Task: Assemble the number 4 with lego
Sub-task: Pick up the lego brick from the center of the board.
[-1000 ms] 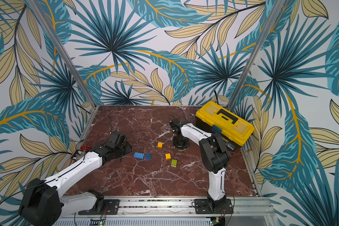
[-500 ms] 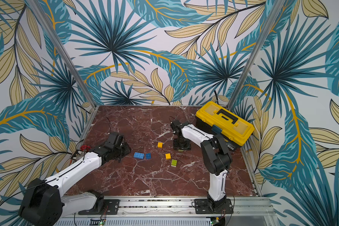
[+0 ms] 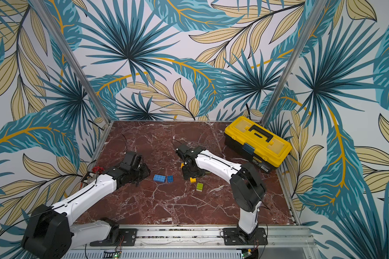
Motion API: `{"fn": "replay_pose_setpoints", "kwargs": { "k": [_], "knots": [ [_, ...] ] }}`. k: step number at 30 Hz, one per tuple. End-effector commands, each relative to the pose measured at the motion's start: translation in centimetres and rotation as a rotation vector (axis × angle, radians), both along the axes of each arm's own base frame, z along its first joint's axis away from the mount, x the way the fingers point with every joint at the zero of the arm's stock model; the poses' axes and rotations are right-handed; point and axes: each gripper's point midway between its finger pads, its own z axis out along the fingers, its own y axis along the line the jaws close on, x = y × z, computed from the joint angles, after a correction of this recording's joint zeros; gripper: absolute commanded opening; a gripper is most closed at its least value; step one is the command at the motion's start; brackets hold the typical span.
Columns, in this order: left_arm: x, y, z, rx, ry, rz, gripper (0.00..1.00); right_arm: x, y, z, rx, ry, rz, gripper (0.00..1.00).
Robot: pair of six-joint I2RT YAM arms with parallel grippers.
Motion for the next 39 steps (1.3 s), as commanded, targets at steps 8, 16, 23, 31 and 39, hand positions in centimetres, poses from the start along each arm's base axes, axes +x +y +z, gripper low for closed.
{"fn": "replay_pose_setpoints", "kwargs": {
  "k": [8,16,23,31,39],
  "knots": [
    [-0.7,0.4,-0.2,0.008,0.01,-0.004,0.32,0.9,0.3,-3.7,-0.042,0.042,-0.03,0.63],
    [-0.4,0.3,0.1,0.004,0.003,-0.009,0.32,1.4,0.4,-4.5,-0.059,0.039,-0.029,0.51],
    [-0.4,0.3,0.3,0.012,0.002,-0.01,0.32,1.3,0.0,-5.1,-0.078,0.046,-0.033,0.4],
    [-0.2,0.3,0.6,0.016,-0.004,-0.01,0.32,1.4,0.0,-3.6,-0.058,0.019,-0.05,0.22],
    [0.3,0.3,1.2,0.022,-0.021,-0.021,0.32,4.1,1.2,2.0,0.001,-0.107,-0.186,0.18]
  ]
}}
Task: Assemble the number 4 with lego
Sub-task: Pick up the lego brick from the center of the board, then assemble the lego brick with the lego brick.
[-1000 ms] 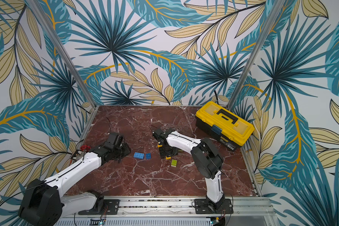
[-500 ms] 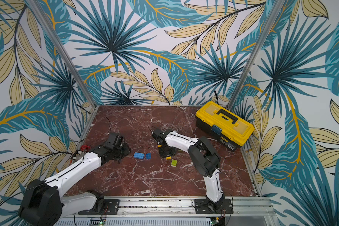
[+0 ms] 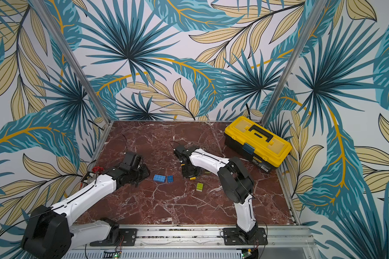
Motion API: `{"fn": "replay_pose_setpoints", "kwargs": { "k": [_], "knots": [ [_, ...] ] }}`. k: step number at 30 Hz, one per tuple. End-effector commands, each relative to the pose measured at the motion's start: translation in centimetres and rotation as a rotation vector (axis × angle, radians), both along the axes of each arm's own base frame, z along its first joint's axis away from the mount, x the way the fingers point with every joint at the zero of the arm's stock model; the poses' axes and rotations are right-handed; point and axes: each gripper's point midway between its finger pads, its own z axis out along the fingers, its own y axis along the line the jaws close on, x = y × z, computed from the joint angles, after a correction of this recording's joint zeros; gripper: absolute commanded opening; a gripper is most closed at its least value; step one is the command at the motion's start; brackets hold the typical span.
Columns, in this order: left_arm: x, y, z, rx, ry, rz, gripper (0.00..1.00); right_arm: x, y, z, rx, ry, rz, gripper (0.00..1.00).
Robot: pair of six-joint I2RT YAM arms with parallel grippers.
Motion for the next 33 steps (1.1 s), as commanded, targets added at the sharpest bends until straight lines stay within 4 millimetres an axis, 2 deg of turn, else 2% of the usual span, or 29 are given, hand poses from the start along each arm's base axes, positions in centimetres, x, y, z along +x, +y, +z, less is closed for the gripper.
{"fn": "replay_pose_setpoints", "kwargs": {
  "k": [1,5,9,14,19,33],
  "knots": [
    [0.6,0.2,1.2,0.009,-0.029,-0.004,0.32,1.7,0.1,3.9,0.02,-0.099,-0.105,0.18],
    [0.5,0.1,1.1,0.01,-0.027,-0.012,0.32,3.3,1.6,4.1,0.049,-0.112,-0.179,0.17],
    [0.3,0.1,0.9,0.011,-0.025,-0.021,0.32,4.7,2.9,3.2,0.05,-0.1,-0.205,0.17],
    [0.1,0.2,0.8,0.024,-0.021,-0.035,0.32,5.8,3.6,2.4,0.023,-0.088,-0.229,0.16],
    [-0.1,0.2,0.5,0.028,-0.017,-0.04,0.32,6.3,3.5,1.5,-0.027,-0.072,-0.247,0.15],
    [-0.3,0.3,0.4,0.027,-0.019,-0.043,0.32,6.3,3.9,-0.6,-0.031,-0.022,-0.247,0.15]
  ]
}}
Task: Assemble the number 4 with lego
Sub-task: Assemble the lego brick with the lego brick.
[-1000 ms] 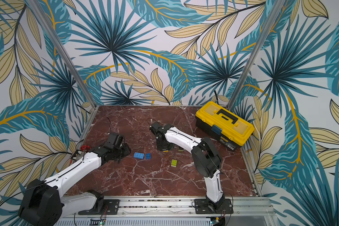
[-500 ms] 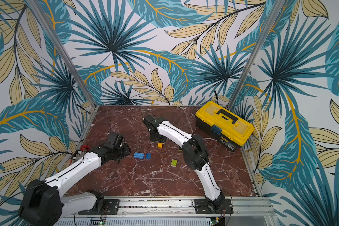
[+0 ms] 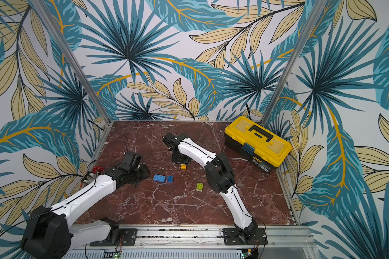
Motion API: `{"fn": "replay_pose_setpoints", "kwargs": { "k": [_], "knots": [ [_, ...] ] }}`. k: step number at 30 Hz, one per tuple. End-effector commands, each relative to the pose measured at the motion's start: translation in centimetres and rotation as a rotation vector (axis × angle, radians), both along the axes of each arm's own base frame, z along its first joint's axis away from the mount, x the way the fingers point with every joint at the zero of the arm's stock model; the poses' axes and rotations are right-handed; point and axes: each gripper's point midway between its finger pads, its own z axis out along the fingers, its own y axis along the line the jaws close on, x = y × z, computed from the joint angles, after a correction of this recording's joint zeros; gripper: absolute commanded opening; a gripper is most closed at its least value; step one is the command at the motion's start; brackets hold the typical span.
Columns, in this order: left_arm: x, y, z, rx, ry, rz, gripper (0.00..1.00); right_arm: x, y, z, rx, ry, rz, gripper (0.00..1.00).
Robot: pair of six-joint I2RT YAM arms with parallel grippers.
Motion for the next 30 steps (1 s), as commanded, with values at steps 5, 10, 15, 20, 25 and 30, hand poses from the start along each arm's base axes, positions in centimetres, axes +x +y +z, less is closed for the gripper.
{"fn": "replay_pose_setpoints", "kwargs": {
  "k": [5,10,15,20,25,30],
  "knots": [
    [-0.4,0.3,0.2,0.006,-0.002,-0.004,0.32,-0.2,-0.5,-1.4,-0.023,0.038,-0.009,0.15],
    [-0.4,0.3,0.2,0.007,-0.002,-0.004,0.32,-0.1,-0.4,-2.2,-0.019,0.059,0.001,0.15],
    [-0.3,0.4,0.2,0.01,-0.003,0.0,0.32,-0.5,-0.2,-3.2,-0.016,0.093,0.019,0.15],
    [-0.2,0.3,0.1,0.009,-0.003,-0.001,0.32,-1.0,-0.5,-4.5,-0.034,0.133,0.015,0.15],
    [-0.2,0.4,0.1,0.01,-0.002,0.001,0.32,-1.7,-1.5,-5.2,-0.08,0.156,-0.018,0.14],
    [-0.1,0.4,0.0,0.01,-0.002,0.001,0.32,-2.0,-1.9,-4.4,-0.075,0.139,-0.052,0.14]
  ]
}}
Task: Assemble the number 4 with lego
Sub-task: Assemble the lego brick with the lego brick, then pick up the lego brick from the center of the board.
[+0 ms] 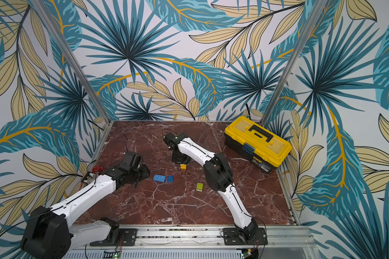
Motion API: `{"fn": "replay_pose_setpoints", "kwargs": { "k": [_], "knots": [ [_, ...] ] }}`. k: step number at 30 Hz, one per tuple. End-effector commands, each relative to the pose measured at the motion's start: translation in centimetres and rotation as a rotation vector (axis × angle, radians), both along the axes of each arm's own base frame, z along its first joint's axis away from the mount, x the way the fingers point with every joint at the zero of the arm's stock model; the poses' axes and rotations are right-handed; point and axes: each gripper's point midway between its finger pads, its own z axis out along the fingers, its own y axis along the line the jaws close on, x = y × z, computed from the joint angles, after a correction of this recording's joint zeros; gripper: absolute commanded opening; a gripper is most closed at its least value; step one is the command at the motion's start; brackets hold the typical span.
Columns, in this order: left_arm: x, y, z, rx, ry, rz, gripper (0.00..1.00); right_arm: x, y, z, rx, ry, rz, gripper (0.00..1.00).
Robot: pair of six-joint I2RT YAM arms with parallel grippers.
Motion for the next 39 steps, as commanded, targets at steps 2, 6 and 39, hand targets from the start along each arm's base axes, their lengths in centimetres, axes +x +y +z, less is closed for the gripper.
{"fn": "replay_pose_setpoints", "kwargs": {
  "k": [2,6,39],
  "knots": [
    [-0.1,0.3,0.0,0.007,-0.001,0.001,0.32,-2.4,-1.8,-3.1,-0.07,0.1,-0.044,0.14],
    [0.0,0.3,0.0,0.006,-0.004,0.001,0.32,-2.7,-1.6,-3.7,-0.06,0.117,-0.051,0.14],
    [1.7,-0.4,-2.8,-0.075,0.016,0.027,0.03,-1.5,-2.2,3.4,-0.024,-0.058,0.098,0.08]
  ]
}}
